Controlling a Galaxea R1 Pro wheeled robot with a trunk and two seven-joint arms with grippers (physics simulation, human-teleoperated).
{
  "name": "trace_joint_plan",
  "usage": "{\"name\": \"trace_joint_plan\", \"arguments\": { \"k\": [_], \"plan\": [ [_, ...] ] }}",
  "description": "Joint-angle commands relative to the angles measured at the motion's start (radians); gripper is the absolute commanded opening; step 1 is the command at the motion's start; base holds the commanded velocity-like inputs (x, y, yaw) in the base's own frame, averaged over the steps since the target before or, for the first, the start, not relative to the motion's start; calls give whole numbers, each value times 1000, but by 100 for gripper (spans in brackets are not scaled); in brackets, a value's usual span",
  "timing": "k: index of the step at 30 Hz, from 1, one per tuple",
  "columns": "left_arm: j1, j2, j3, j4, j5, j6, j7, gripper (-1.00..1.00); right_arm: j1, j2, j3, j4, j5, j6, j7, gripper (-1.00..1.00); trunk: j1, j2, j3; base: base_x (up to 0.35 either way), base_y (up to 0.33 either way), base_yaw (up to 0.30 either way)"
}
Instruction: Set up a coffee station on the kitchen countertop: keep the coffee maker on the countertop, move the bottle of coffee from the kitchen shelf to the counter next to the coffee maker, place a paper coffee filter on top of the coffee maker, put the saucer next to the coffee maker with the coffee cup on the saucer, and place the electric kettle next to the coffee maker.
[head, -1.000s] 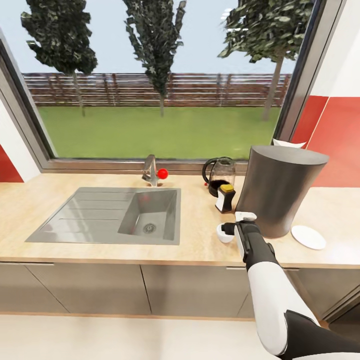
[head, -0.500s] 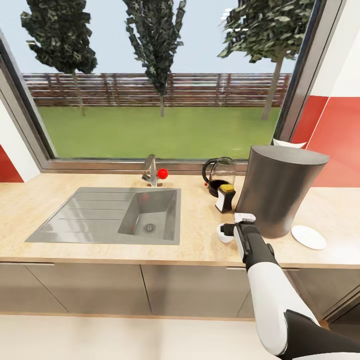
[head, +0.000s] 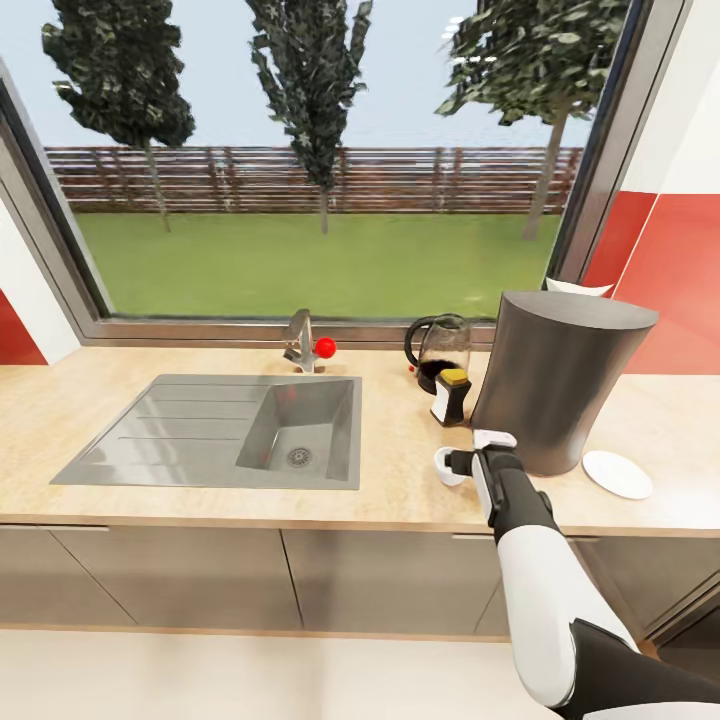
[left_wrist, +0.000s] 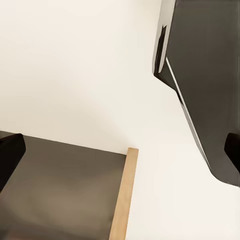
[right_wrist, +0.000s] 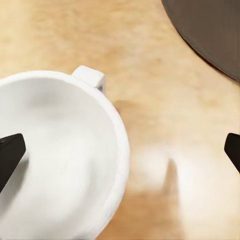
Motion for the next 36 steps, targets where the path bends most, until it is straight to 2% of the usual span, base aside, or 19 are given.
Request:
{"name": "trace_joint_plan", "arguments": {
  "k": [1,15,16,36],
  "plan": [
    [0,0,-8,-2,9,3,3,100,-1,1,-3,4,-1,3,-2,100,0,-2,-2,0,0,0],
    [0,1,-8,-2,9,3,3,100,-1,1,-4,40,-1,3,-2,100,0,-2,-2,0,0,0],
    [0,1,-8,-2,9,3,3,100,-1,1,-4,40,-1,3,-2,-100,0,-2,-2,0,0,0],
    [0,1,-8,-2,9,3,3,100,-1,1,-2,40,-3,3,-2,-100,0,-2,-2,0,0,0]
  ]
}}
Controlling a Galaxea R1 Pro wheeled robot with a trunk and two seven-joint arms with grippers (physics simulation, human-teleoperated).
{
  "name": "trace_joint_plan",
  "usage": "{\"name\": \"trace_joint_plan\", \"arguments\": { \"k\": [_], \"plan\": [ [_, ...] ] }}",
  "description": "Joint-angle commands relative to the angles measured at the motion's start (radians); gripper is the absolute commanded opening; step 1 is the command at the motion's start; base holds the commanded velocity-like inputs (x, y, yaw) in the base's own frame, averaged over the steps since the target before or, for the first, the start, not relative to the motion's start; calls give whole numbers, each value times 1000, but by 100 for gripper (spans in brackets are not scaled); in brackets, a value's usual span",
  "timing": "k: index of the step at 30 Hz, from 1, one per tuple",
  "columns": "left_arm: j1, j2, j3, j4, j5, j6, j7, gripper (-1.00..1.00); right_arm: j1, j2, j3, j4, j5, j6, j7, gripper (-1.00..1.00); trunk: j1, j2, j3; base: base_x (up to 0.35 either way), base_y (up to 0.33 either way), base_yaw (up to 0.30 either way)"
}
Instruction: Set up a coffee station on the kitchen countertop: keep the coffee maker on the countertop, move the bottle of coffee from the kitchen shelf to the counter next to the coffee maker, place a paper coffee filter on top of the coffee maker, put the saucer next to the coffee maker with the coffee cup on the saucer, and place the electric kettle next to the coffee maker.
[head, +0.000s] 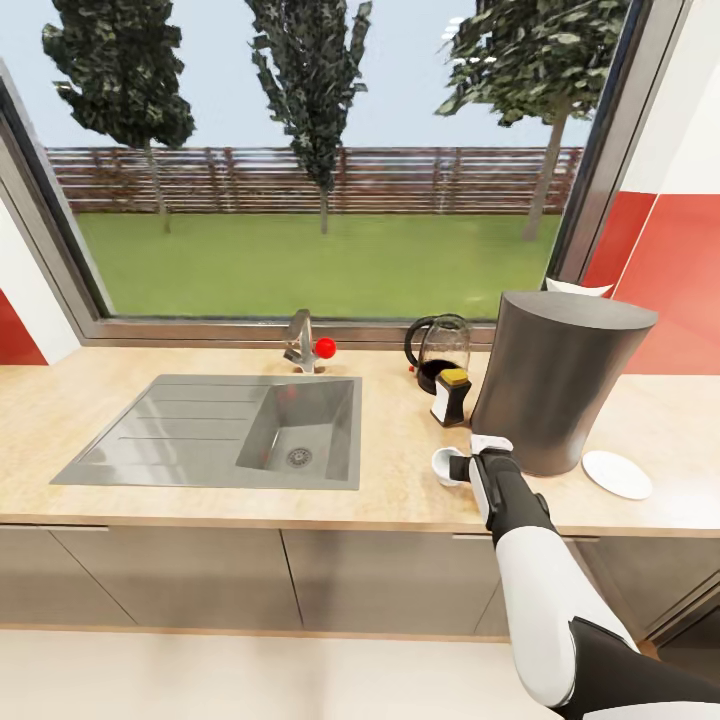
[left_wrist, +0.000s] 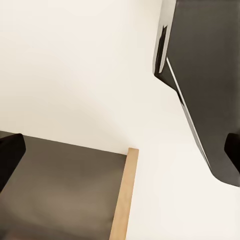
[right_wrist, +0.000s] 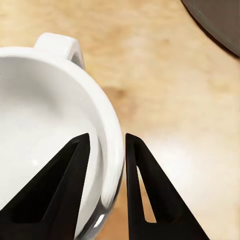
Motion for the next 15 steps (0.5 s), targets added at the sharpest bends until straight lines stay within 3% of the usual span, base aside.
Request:
{"name": "trace_joint_plan", "arguments": {
  "k": [1,15],
  "plan": [
    [0,0,-9,-2,9,3,3,100,0,1,-4,4,-19,2,-1,-100,1,-1,-2,0,0,0],
    [0,0,-9,-2,9,2,3,100,-1,1,2,-5,-21,5,-1,-100,1,-1,-2,0,0,0]
  ]
}}
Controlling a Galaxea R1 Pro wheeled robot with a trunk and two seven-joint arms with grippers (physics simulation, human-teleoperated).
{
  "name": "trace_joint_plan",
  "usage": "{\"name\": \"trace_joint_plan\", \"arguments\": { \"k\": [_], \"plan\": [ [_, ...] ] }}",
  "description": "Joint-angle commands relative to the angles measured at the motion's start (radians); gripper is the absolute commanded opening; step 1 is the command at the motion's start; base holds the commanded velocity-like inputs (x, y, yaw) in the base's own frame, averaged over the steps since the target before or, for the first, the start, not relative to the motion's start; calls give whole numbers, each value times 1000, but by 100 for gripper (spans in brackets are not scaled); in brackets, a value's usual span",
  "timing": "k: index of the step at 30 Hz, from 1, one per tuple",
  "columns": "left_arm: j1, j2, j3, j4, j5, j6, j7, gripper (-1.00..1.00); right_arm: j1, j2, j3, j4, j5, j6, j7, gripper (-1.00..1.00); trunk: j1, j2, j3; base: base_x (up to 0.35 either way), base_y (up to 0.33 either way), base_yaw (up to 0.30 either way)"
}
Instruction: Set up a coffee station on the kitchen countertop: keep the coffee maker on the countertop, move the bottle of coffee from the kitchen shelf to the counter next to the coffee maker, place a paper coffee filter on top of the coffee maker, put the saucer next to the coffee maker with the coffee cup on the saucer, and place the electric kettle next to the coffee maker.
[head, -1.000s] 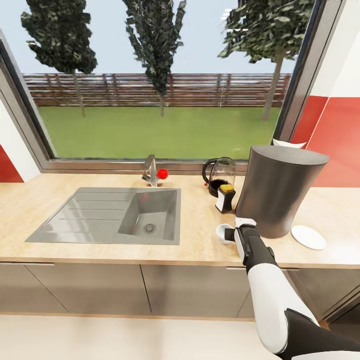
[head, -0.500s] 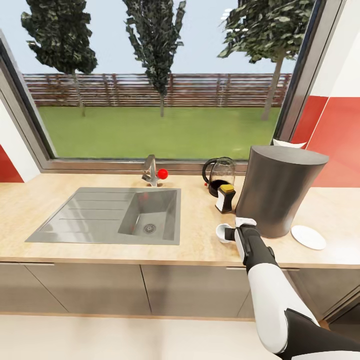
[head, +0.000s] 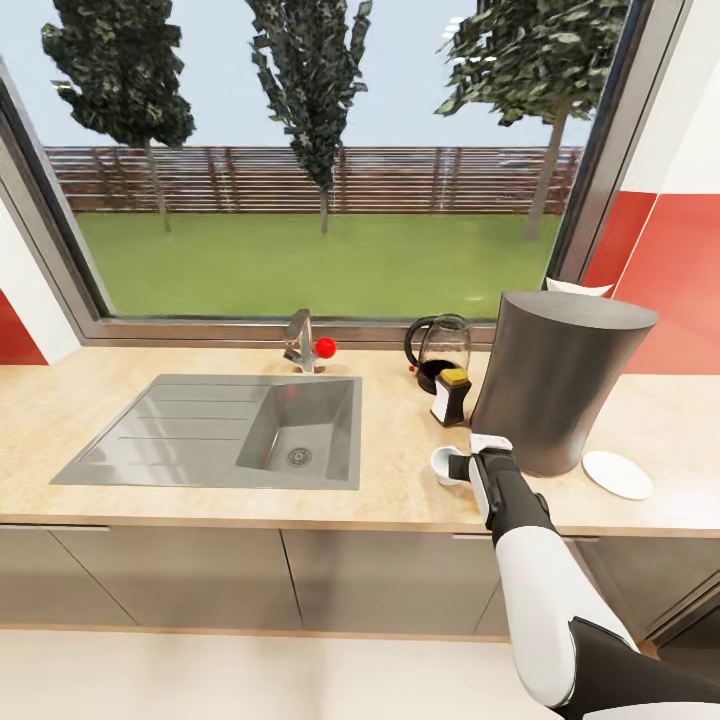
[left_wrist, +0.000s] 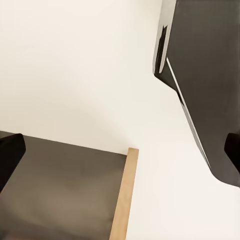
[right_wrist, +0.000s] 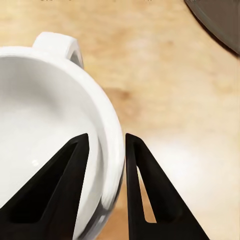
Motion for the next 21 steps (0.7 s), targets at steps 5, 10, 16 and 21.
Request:
{"name": "trace_joint_plan", "arguments": {
  "k": [5,10,16,21],
  "plan": [
    [0,0,-9,-2,7,3,3,100,-1,1,-1,-3,-3,5,0,-100,0,-2,-2,-2,-2,0],
    [0,-1,-9,-2,6,3,3,100,-1,1,1,-3,-3,4,1,-100,0,-2,-2,-170,-122,0],
    [0,-1,-10,-2,6,3,3,100,-1,1,1,-3,-3,3,1,-100,0,-2,-2,-230,-165,0],
    [0,-1,-9,-2,6,3,3,100,-1,1,1,-6,-3,3,1,-100,0,-2,0,-235,-168,0]
  ]
}}
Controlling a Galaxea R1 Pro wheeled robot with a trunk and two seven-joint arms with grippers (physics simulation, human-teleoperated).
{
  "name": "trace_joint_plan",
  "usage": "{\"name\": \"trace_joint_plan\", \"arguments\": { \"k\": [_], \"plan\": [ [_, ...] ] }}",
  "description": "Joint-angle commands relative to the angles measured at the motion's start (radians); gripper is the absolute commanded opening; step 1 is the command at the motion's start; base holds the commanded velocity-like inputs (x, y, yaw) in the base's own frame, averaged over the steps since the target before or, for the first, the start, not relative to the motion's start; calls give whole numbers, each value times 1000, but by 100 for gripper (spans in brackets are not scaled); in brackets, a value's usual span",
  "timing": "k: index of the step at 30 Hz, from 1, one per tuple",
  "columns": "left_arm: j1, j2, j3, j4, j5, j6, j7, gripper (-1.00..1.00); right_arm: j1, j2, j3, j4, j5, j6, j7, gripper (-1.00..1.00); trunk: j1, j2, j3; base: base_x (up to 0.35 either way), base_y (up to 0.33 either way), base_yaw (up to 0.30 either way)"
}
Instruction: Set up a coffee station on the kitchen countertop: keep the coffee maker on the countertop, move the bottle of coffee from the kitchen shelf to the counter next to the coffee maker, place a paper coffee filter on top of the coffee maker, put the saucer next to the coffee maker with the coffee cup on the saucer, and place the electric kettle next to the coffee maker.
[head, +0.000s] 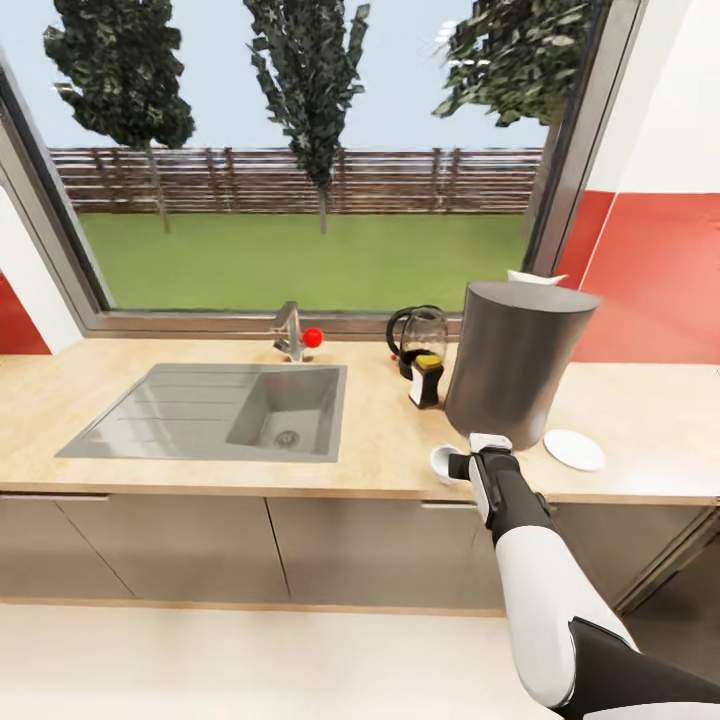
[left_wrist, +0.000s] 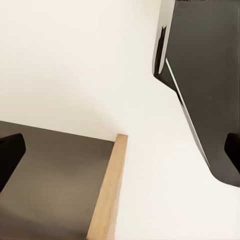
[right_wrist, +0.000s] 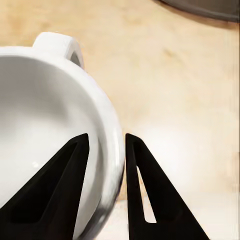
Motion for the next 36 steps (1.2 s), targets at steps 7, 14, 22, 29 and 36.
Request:
{"name": "trace_joint_plan", "arguments": {
  "k": [7,14,22,29,36],
  "plan": [
    [0,0,-8,-2,9,4,3,100,-1,1,-4,-2,-3,2,-1,-100,0,-2,8,-189,-191,0],
    [0,0,-9,-2,10,5,3,100,-1,1,-4,-2,-3,3,-1,-100,0,-2,19,53,-258,0],
    [0,0,-8,-2,10,5,3,100,-1,1,-4,-2,-3,2,-1,-100,0,-2,31,225,-206,0],
    [0,0,-7,-2,10,9,4,100,-1,1,-4,-2,-3,3,-1,-100,0,-2,41,97,-246,-36],
    [0,0,-1,-2,13,12,6,100,-1,1,-4,-2,-3,3,-1,-100,0,-2,41,-68,-275,-3]
  ]
}}
